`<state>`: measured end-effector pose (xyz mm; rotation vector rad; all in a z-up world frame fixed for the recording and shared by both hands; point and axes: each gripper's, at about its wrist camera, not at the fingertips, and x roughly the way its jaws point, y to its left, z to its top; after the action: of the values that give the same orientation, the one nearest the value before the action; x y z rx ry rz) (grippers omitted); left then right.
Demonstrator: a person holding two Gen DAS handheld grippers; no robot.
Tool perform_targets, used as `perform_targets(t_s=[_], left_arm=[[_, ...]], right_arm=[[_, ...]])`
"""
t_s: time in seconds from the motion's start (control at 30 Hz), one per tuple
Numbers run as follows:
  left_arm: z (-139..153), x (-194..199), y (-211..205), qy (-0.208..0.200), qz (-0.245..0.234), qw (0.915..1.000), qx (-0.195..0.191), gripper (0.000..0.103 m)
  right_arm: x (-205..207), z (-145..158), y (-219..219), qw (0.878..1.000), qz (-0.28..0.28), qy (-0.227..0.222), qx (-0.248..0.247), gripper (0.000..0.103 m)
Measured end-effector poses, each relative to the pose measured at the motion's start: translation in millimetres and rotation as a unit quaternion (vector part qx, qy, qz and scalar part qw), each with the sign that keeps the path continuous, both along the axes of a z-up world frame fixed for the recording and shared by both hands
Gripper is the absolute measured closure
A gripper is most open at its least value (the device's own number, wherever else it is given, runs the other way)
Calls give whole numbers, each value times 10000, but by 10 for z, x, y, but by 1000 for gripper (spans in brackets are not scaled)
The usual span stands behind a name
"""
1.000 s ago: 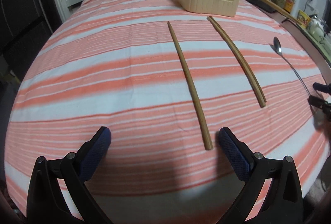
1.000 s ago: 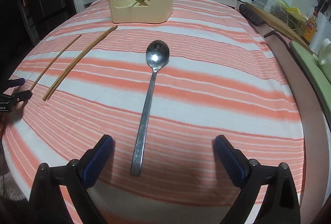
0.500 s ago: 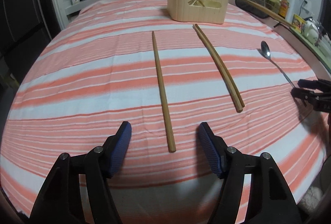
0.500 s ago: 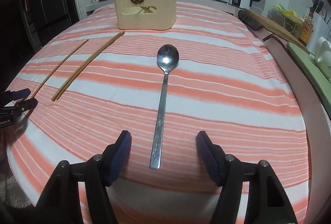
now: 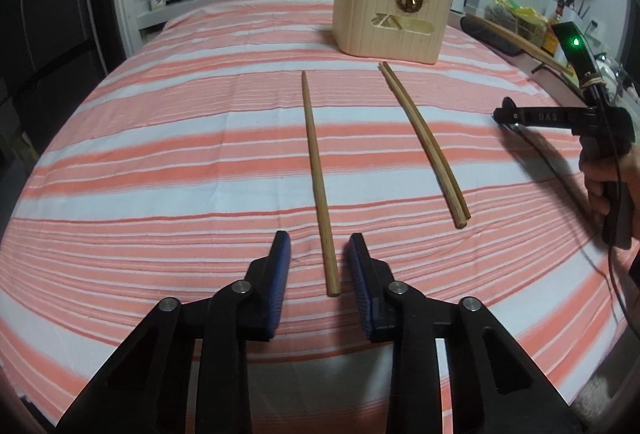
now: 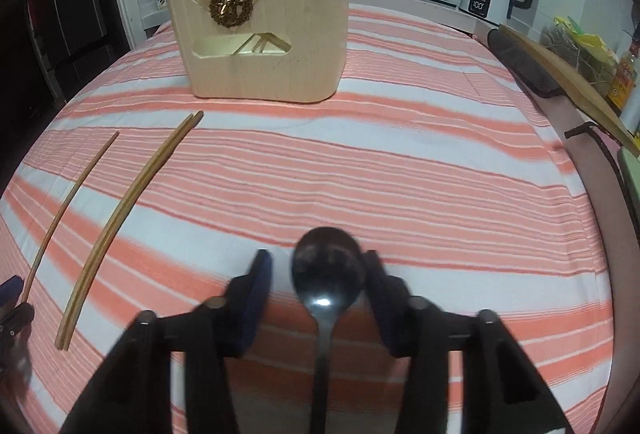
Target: Organize utensils
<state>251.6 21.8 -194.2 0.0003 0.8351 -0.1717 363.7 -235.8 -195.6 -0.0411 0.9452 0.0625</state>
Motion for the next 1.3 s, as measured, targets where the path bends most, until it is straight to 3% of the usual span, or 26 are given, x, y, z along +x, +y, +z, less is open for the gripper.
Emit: perform_targets(t_s=[0.07, 0.17, 0.37, 0.73, 1.0, 1.3], left_arm=[[-2, -7, -6, -26, -61, 10000, -64, 93], [2, -33, -35, -102, -106, 9999, -9, 100], [135, -35, 55, -186, 5, 9995, -260, 100], [950, 29, 192, -578, -10, 9967, -576, 100], [1321, 14, 225, -881, -47, 9947, -523, 99], [1546, 71, 295, -1193, 27, 9911, -586, 100]], right_arm=[[-18, -1, -19, 10000, -23, -44, 2, 67], [-74, 23, -30, 9999, -34, -152, 41, 67], [-405, 346, -12, 9974, 6, -699, 172, 67], [-983, 1103, 23, 9853, 167, -1642, 436, 67], [-1109, 1349, 47, 9789, 238, -1954, 555, 68], [-1135, 1514, 94, 9743, 315, -2157, 568, 68]])
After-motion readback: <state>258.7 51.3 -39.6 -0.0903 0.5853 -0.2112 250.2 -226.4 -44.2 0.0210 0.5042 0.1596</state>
